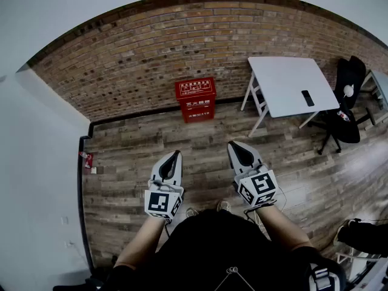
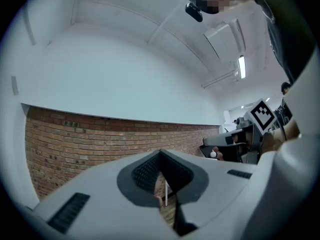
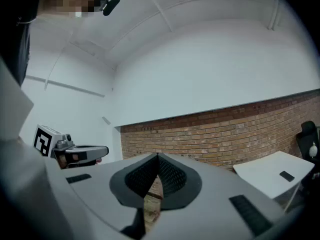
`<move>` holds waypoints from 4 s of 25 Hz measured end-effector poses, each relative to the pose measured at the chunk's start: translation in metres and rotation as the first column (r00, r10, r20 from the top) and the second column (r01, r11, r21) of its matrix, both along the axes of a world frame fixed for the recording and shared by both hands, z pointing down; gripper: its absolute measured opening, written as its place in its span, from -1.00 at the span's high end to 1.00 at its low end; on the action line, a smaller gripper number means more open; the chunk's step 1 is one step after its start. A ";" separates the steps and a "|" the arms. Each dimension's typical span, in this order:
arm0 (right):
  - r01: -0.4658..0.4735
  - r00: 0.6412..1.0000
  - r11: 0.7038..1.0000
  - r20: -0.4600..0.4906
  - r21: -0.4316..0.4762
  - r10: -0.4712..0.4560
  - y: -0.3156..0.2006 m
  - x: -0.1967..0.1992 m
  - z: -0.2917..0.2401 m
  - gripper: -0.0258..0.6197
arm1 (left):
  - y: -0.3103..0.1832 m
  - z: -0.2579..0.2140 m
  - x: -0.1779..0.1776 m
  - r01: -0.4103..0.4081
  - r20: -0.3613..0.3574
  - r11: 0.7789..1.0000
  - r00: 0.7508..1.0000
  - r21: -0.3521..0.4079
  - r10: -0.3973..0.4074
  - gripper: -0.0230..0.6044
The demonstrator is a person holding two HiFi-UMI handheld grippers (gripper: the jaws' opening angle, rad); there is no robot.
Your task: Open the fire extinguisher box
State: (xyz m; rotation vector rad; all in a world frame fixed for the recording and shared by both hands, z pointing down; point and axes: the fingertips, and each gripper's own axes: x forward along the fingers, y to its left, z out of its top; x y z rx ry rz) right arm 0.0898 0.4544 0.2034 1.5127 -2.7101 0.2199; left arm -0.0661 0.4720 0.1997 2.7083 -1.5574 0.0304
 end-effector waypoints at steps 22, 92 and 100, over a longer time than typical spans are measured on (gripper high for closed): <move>-0.029 0.999 0.999 0.025 -0.021 0.030 0.006 -0.020 0.004 0.86 | 0.005 -0.002 -0.030 0.009 -0.007 1.000 1.000 0.008 -0.009 0.77; 0.009 0.998 0.998 0.060 -0.055 -0.006 -0.558 0.012 0.026 0.86 | -0.527 0.025 -0.077 0.227 0.014 0.972 0.974 -0.069 -0.226 0.77; -0.023 1.000 0.987 -0.004 -0.162 0.022 -0.584 0.007 0.112 0.86 | -0.554 0.112 -0.094 0.227 0.059 0.958 0.974 -0.177 -0.220 0.77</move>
